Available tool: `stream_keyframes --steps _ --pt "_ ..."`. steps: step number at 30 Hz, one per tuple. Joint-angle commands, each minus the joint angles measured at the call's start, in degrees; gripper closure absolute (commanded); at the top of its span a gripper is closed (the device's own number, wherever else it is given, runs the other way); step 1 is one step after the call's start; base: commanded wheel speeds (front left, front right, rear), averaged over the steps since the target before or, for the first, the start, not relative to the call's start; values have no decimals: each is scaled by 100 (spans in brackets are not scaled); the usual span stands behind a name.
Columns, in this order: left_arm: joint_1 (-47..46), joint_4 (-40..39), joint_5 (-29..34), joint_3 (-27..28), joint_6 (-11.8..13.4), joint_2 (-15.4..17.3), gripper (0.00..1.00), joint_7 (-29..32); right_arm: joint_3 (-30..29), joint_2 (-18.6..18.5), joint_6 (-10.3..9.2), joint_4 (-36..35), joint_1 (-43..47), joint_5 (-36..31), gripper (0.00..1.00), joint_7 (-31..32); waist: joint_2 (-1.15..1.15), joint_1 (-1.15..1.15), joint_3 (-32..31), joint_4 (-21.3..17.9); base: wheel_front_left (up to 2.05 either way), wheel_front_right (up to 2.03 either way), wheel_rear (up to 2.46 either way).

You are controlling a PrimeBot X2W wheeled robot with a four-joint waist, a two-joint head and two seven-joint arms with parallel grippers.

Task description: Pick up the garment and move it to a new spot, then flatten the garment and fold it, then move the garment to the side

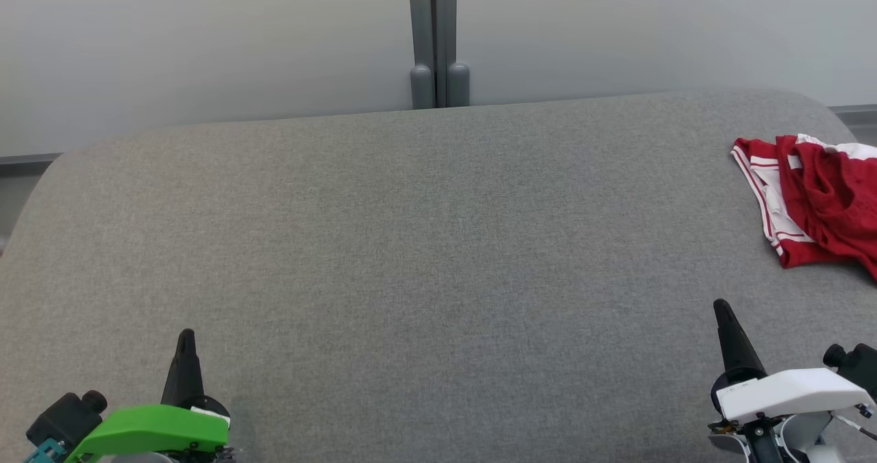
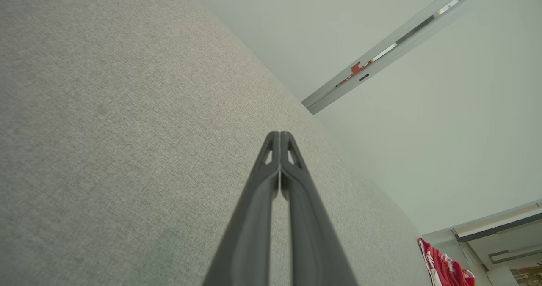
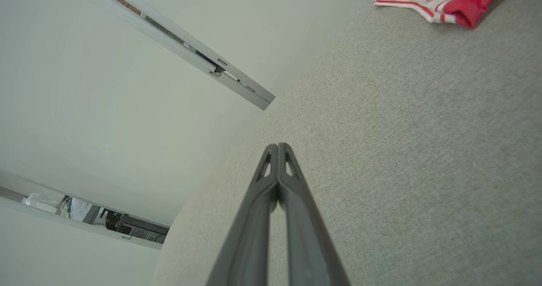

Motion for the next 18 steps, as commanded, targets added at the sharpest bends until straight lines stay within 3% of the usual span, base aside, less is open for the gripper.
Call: stream_keyframes --steps 1,18 --pt "-189 -70 -177 39 -48 22 100 39 -43 -16 -2 -42 -161 173 100 48 0 0 2 -3 0 0 0" --pt "-300 -60 -1254 139 -136 2 100 315 -162 76 -3 20 -308 1152 100 329 0 0 26 -44 0 0 0"
